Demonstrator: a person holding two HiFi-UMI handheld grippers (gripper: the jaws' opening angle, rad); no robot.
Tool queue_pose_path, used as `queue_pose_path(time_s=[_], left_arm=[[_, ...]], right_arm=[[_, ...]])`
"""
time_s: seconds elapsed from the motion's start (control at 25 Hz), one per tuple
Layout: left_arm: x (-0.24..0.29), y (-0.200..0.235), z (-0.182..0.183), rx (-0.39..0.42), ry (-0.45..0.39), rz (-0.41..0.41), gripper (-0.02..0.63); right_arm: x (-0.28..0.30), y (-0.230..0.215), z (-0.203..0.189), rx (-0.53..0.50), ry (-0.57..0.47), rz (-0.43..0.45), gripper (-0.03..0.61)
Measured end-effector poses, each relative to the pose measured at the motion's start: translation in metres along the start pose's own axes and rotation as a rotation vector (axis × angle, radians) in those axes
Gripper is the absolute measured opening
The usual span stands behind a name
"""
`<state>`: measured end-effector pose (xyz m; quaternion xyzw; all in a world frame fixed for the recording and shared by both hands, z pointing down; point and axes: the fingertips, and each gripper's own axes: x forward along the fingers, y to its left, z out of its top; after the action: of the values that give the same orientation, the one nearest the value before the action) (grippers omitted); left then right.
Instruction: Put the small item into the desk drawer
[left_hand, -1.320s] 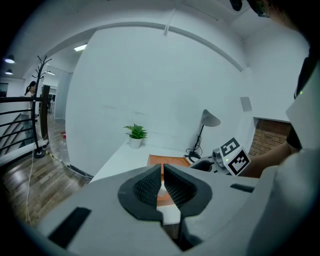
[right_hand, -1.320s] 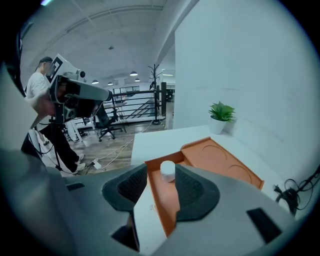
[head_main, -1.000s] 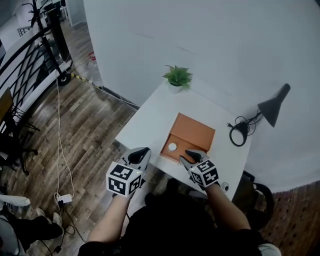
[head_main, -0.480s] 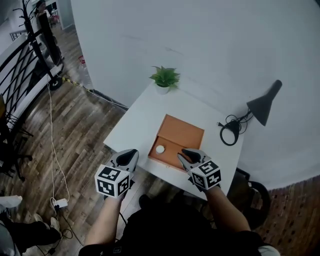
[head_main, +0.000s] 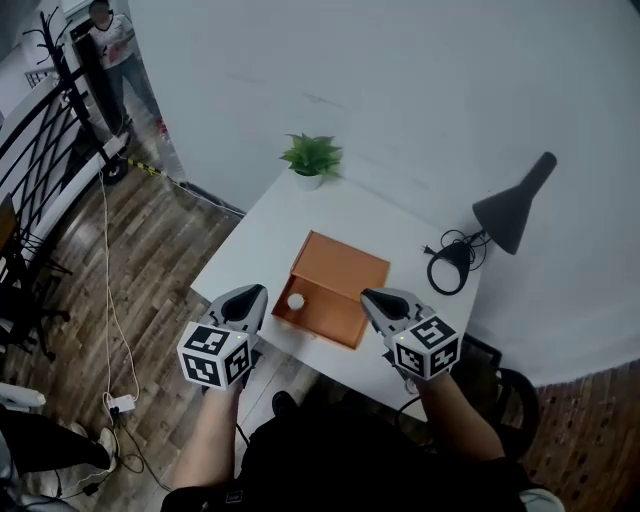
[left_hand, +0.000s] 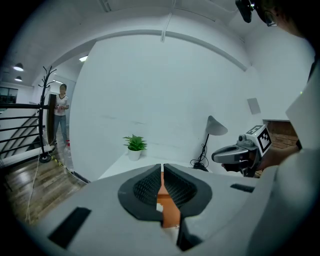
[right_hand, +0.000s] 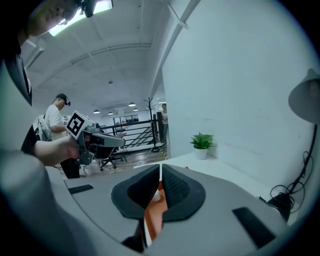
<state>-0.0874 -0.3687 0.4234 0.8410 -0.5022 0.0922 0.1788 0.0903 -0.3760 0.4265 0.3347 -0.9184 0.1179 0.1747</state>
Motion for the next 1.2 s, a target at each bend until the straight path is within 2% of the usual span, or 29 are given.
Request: queue_pose_path(time_s=[0.36,0.64,0.88,1.0,1.2], left_arm=[[0.009,-0.027,0.023,0.037,-0.023,0.036,0.025],[0.004,-0.035,0.037,0.065,-0.049,0.054,0.025],[-0.012,-0.036,0.056,0.093,-0.138,0.1,0.025],[-0.014,-0.041,0.059,0.108,-0.156,0.098,0.025],[-0.011,-0.046,0.054,0.111,-0.136,0.074,0.025]], right_arm=[[-0.042,-0.011,0.033,-0.072,-0.127,0.104,0.005],[-0.09,-0.049,0.065,-0.06,-0.282,0.033,0.003],[-0.112,-0.04,0.087,-0.112,-0.407,-0.053,0.003],[-0.112,-0.033,0.083,-0.089,-0.422,-0.059,0.003],[-0.11,-0.027,0.069,-0.057,-0.4,-0.045,0.003]])
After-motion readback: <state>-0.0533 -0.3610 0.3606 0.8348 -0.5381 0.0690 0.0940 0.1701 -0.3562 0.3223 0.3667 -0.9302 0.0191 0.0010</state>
